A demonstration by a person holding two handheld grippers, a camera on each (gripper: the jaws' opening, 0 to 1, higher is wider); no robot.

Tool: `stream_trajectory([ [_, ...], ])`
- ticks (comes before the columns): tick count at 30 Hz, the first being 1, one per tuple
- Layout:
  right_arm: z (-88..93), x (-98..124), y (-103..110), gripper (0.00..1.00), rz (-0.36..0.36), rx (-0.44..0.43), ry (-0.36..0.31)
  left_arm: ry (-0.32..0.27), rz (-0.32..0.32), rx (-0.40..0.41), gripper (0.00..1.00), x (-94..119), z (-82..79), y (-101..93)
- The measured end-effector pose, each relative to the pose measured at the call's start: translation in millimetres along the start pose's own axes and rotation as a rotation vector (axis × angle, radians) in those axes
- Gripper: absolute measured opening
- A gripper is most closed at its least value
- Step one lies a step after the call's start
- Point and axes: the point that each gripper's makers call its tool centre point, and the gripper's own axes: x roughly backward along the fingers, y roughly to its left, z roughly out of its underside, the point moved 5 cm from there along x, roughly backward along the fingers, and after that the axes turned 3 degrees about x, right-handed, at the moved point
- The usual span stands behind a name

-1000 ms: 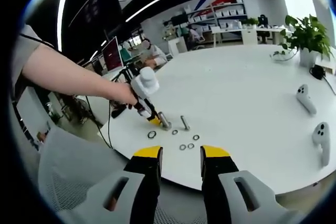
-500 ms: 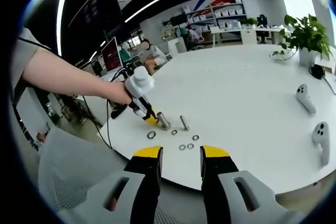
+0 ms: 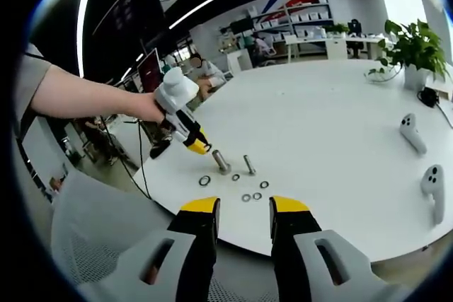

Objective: Place the washer onto the threaded stud by aligning its center hole with the stud, sliding it down to the base, and recovering from edge contact or off-axis alignment until the washer reaches the visible bottom stop.

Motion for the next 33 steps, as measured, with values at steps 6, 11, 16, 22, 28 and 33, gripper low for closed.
stream_trajectory([
  [6,0.3,0,1,0.3,-0.004,0.006,0.003,-0.013,0.019,-0.043,0.19,0,-14.5,-3.0],
  [11,-0.2,0,0,0.3,-0.002,0.003,-0.001,0.001,0.025,-0.084,0.19,-3,-19.7,-8.3],
  [16,-0.6,0,0,0.3,-0.001,0.002,-0.007,0.013,0.023,-0.098,0.19,-8,-21.2,-8.5],
  [22,-1.1,1,0,0.3,0.001,-0.002,-0.012,0.035,0.026,-0.125,0.19,-14,-22.3,-12.9],
  [28,-1.7,1,-1,0.3,0.005,-0.009,-0.019,0.045,0.032,-0.133,0.19,-19,-23.5,-17.1],
  [33,-1.7,1,-1,0.3,0.004,-0.008,-0.018,0.065,0.027,-0.149,0.19,-30,-23.0,-16.0],
])
